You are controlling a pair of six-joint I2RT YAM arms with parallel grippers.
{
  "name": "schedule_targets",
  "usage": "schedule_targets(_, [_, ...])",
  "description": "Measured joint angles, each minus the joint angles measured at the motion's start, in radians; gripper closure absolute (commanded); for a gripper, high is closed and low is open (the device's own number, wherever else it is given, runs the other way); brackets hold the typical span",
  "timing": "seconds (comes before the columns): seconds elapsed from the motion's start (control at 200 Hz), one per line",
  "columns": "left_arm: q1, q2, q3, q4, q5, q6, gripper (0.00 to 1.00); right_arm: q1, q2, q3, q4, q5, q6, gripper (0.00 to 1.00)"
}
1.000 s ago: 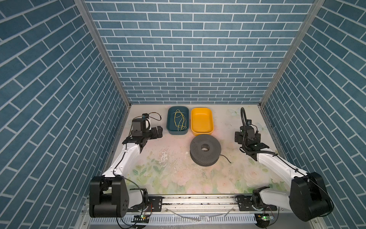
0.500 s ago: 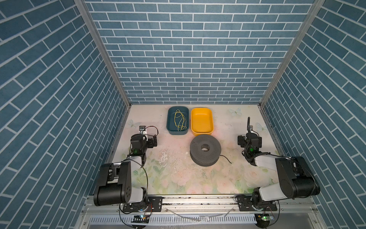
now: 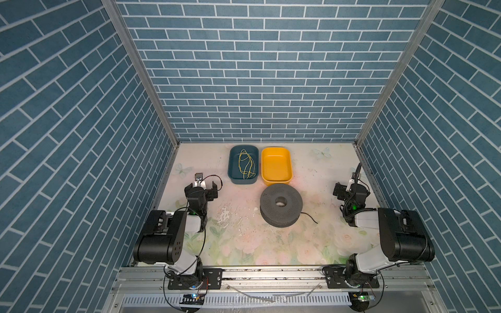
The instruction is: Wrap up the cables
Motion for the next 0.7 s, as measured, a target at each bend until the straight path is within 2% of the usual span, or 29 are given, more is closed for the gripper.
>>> schedule_targets(0.065, [-0.002,0.01,-0.085,0.104,-0.021,0.0,0.0,0.0,0.0,0.0,0.005,-0.004,0.0,0.01])
schedule_targets(0.12, [-0.018,0.019,-0.119,0.121,-0.045,0.011,0.0,0.0,0.0,0.0,0.008,-0.007,0.0,0.01])
schedule_targets(0.265, [-0.069,0.042,-0.1,0.174,-0.087,0.043,0.0,0.0,0.0,0.0,0.009,-0.014,0.0,0.01])
schedule_targets(0.405, [-0.071,0.048,-0.111,0.258,-0.098,0.057,0.0,0.0,0.0,0.0,0.009,-0.019,0.0,0.01])
schedule_targets(0.7, [-0.072,0.049,-0.117,0.303,-0.087,0.072,0.0,0.0,0.0,0.0,0.01,-0.043,0.0,0.01])
